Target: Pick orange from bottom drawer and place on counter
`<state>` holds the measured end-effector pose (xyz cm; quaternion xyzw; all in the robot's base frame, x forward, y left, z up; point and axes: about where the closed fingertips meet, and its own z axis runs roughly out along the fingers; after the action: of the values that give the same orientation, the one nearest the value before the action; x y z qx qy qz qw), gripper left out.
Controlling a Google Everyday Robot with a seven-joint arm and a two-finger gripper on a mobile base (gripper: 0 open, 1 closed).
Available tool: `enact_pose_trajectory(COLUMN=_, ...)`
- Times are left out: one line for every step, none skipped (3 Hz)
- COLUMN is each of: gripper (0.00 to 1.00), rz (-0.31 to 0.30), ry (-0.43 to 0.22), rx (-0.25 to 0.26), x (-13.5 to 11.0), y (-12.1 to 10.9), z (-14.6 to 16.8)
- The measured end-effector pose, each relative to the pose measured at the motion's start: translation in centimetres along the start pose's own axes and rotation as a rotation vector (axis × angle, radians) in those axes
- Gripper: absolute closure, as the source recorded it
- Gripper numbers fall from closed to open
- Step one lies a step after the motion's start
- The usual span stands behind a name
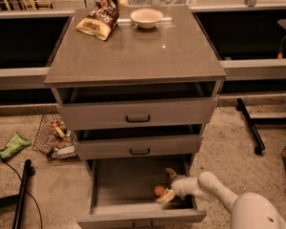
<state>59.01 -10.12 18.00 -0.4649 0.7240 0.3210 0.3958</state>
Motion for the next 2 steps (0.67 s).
enact_pose_trajectory(gripper=0.0, rz=-0.009, ry=0.017, rx=-0.002, x=1.1, y=0.4, z=1.5)
enact_pose_trajectory(gripper=0.0, rz=-0.006, ry=0.053, rx=0.012, x=2.4, y=0.3, z=2.5)
